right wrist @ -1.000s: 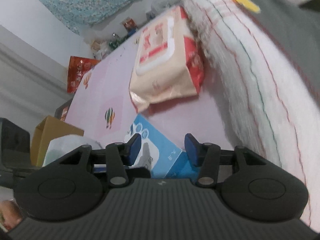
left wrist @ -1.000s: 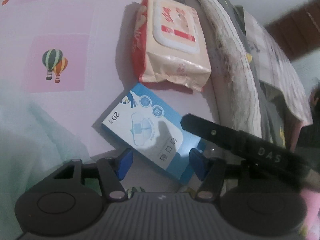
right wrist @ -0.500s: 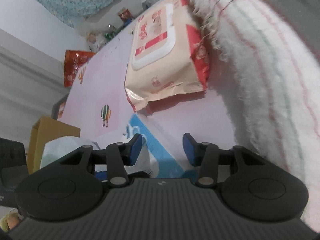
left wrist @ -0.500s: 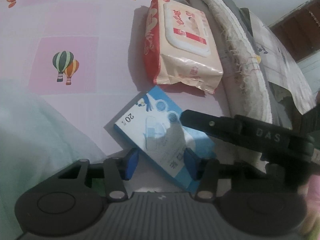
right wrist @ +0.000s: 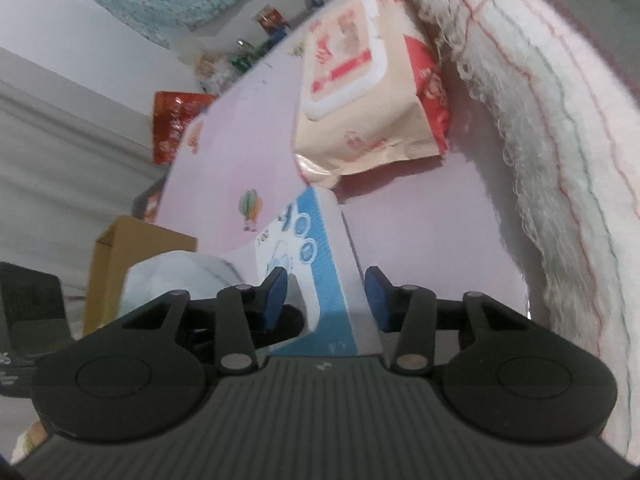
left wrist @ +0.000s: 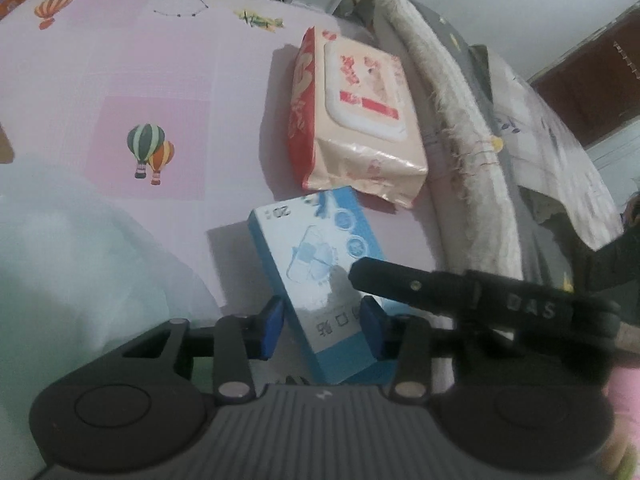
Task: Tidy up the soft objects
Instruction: 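Grasp the bandage box with the right gripper while the left gripper pinches its other end, then carry the bandage box into the cardboard box and open both grippers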
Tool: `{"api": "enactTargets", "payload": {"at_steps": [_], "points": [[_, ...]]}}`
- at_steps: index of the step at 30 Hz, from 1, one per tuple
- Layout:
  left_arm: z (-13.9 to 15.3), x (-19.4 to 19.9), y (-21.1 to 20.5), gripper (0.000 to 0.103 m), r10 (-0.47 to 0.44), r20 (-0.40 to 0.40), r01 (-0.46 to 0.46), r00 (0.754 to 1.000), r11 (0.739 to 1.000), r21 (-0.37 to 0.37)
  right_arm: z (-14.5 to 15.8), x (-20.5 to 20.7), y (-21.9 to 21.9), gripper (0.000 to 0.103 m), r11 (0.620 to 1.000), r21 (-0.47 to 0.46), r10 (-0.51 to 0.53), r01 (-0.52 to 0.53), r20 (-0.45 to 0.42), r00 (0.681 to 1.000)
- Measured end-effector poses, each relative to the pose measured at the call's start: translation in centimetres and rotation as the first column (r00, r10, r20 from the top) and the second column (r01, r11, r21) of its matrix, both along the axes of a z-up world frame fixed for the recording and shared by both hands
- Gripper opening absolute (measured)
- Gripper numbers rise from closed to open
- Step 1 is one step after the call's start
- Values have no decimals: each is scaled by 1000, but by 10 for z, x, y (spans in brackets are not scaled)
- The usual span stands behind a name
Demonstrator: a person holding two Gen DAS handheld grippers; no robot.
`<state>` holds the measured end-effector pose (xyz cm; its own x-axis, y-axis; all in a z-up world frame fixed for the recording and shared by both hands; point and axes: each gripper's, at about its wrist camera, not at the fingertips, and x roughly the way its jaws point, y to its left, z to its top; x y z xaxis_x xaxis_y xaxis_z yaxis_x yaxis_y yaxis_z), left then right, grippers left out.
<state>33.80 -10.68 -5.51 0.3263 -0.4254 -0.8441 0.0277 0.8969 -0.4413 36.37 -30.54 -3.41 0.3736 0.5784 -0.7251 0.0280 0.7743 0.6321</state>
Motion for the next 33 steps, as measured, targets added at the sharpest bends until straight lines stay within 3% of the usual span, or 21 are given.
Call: {"api": "enactTargets", "payload": {"at_steps": [8, 17, 25, 29, 33], "points": [[34, -26, 6, 42, -14, 63, 16, 998, 999, -34, 42, -38, -13, 38, 999, 42, -20, 17, 59, 998], [82, -68, 47, 42, 7, 136, 5, 991, 997, -83, 105, -78, 26, 38, 999, 48, 4, -11, 148, 989], [136, -131, 139, 41, 111, 237, -94, 965, 992, -80, 163, -105, 124, 38, 984, 71, 145, -166, 236, 961], [153, -167, 198, 41, 190, 264, -186, 946, 982, -40, 172, -113, 193, 38, 955, 109, 242, -274, 245, 939], [155, -205, 262, 41, 287, 267, -298, 920, 955, 1, 166, -117, 266, 38, 918, 133, 337, -373, 232, 913]]}}
